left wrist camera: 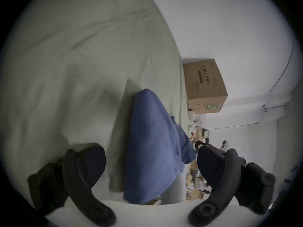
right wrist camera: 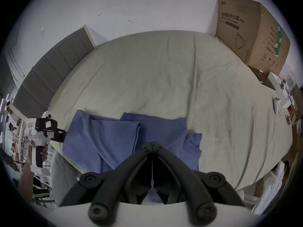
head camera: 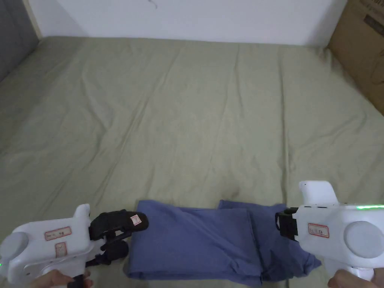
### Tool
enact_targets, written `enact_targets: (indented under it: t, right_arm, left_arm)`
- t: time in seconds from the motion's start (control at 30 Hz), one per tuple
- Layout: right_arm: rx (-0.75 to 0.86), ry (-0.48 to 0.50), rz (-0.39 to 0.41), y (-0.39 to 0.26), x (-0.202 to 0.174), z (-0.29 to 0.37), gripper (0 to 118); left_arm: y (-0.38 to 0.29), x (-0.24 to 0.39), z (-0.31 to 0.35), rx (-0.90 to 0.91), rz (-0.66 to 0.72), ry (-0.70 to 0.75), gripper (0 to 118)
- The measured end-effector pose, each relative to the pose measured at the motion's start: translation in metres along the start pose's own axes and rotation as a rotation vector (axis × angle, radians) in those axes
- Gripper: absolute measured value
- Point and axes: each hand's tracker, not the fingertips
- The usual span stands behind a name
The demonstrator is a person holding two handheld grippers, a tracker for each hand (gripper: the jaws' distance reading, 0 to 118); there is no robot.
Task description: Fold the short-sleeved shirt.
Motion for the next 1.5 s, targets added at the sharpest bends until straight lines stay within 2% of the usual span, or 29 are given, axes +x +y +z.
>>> enact_targets:
  t: [0.17,0.2,0.23,0.27,0.3,0.37,0.43,0.53,0.73,0.87,0.97,1.07,1.27,1.4,1.5]
  right_arm:
    - [-0.014,0.0,0.013,0.004,-0.011,-0.008,0]
    - [-0.016,0.002,0.017,0.005,-0.013,-0.009,0]
    - [-0.021,0.002,0.022,0.006,-0.015,-0.01,0]
    - [-0.022,0.001,0.027,0.006,-0.017,-0.01,0]
    - [-0.024,0.0,0.03,0.007,-0.018,-0.011,0]
    - [-0.029,0.0,0.032,0.008,-0.02,-0.012,0]
    - [-0.028,-0.004,0.031,0.008,-0.022,-0.012,0]
    - [-0.032,-0.001,0.029,0.009,-0.023,-0.014,0]
    - [-0.031,0.002,0.027,0.007,-0.024,-0.012,0]
    - [-0.028,0.004,0.02,0.004,-0.022,-0.011,0]
    - [-0.031,0.013,0.012,0.0,-0.019,-0.013,0]
    - [-0.035,0.021,0.007,-0.004,-0.018,-0.013,0]
    - [-0.019,0.046,-0.014,-0.008,-0.006,-0.007,0]
    - [-0.003,0.058,-0.048,-0.012,0.011,-0.001,0]
    - [0.005,0.06,-0.082,-0.017,0.027,0.002,0]
  left_arm:
    - [0.012,-0.004,-0.028,-0.038,0.021,-0.134,113]
    - [0.013,-0.004,-0.033,-0.048,0.017,-0.143,108]
    - [0.013,-0.003,-0.035,-0.043,0.022,-0.128,89]
    - [0.013,-0.001,-0.042,-0.079,0.009,-0.063,39]
    - [0.017,-0.007,-0.047,-0.096,-0.02,0.016,10]
    - [0.022,-0.019,-0.042,-0.115,-0.045,0.027,10]
    - [0.027,-0.019,-0.031,-0.073,0.023,-0.056,10]
    - [0.025,-0.006,-0.017,-0.085,-0.058,-0.015,10]
    - [0.04,-0.01,0.046,-0.015,-0.081,0.096,10]
    - [0.051,-0.008,0.089,0.047,-0.099,0.227,10]
    - [0.051,0.004,0.104,0.074,-0.084,0.251,10]
    - [0.042,0.033,0.101,0.08,-0.143,0.286,10]
    - [0.024,0.117,0.078,0.128,-0.176,0.423,10]
    - [0.0,0.185,0.031,0.076,-0.384,0.475,10]
    - [-0.018,0.21,-0.021,-0.006,-0.468,0.53,10]
